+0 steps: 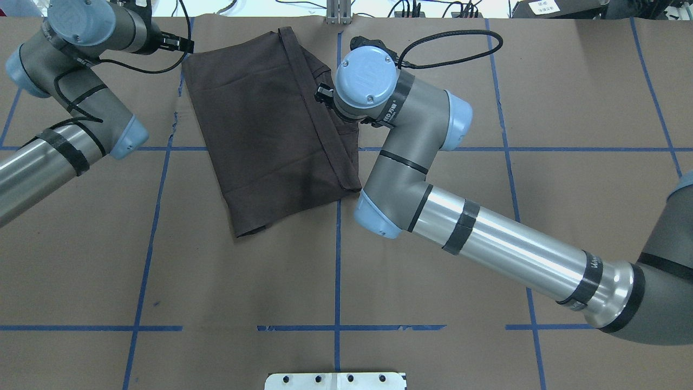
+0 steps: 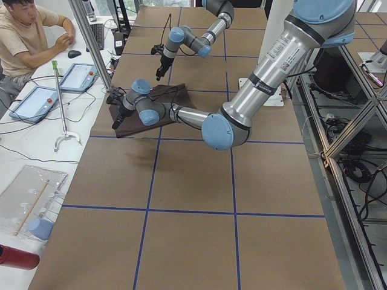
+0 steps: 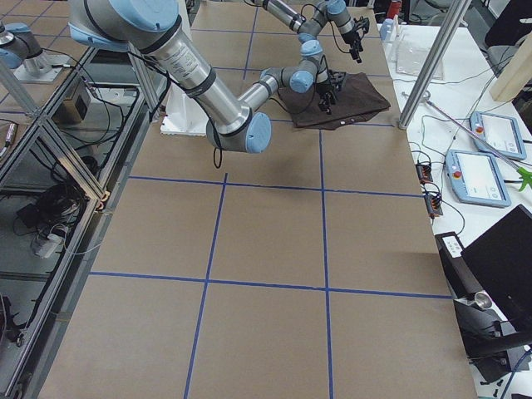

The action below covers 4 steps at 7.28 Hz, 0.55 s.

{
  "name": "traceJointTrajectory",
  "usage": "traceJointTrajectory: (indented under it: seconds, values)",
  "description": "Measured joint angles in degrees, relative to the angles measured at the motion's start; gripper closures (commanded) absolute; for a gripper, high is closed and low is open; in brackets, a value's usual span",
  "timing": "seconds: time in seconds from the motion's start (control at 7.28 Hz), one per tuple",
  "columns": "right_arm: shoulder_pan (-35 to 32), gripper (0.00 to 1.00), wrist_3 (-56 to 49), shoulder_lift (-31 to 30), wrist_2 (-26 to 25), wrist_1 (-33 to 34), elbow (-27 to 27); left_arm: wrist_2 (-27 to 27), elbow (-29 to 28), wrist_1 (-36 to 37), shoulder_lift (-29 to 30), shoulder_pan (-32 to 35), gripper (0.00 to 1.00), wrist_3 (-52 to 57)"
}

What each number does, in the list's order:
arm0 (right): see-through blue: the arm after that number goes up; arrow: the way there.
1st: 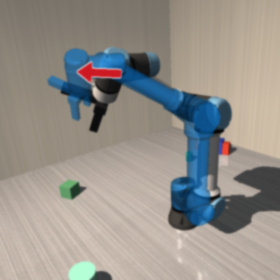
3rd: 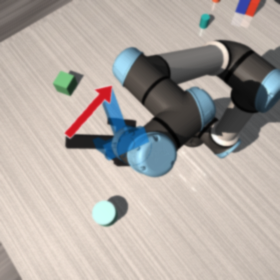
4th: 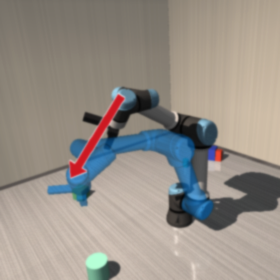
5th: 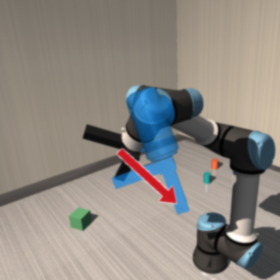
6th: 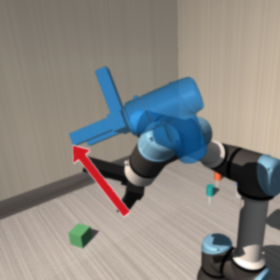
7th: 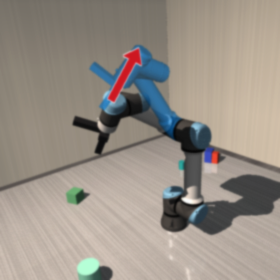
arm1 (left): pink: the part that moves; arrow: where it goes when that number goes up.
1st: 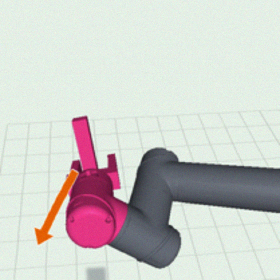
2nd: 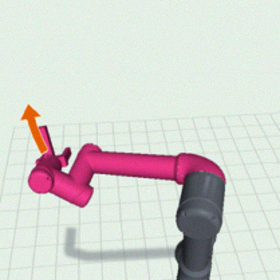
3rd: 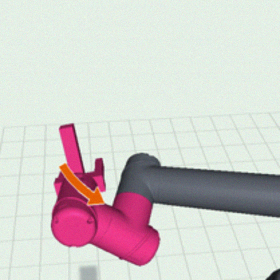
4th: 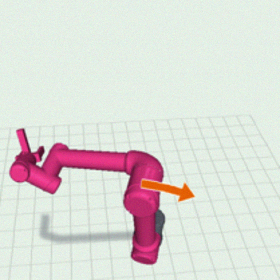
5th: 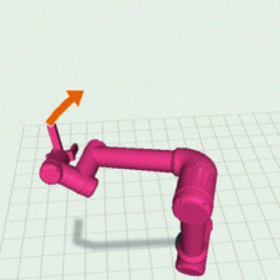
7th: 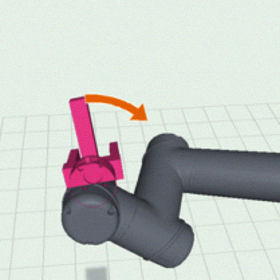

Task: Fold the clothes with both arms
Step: 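Reach the right gripper to the folded shirt edge near the collar and grasp it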

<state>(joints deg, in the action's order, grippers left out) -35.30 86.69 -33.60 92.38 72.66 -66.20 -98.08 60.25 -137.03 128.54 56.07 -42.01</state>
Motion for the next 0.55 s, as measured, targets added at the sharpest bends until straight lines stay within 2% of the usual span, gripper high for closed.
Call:
traceJointTrajectory:
  seconds: [0.27, 0.55]
  values:
    - [0.3, 0.39, -4.3, 0.8, -0.1, -0.1, 3.7, 0.0, 0.3, -0.2, -0.2, -0.1, 0.0, -0.2]
    - [1.0, 0.41, -5.1, 0.4, -0.1, -0.1, 4.8, 0.0, 1.9, -0.2, -1.3, -0.3, 0.0, -0.3]
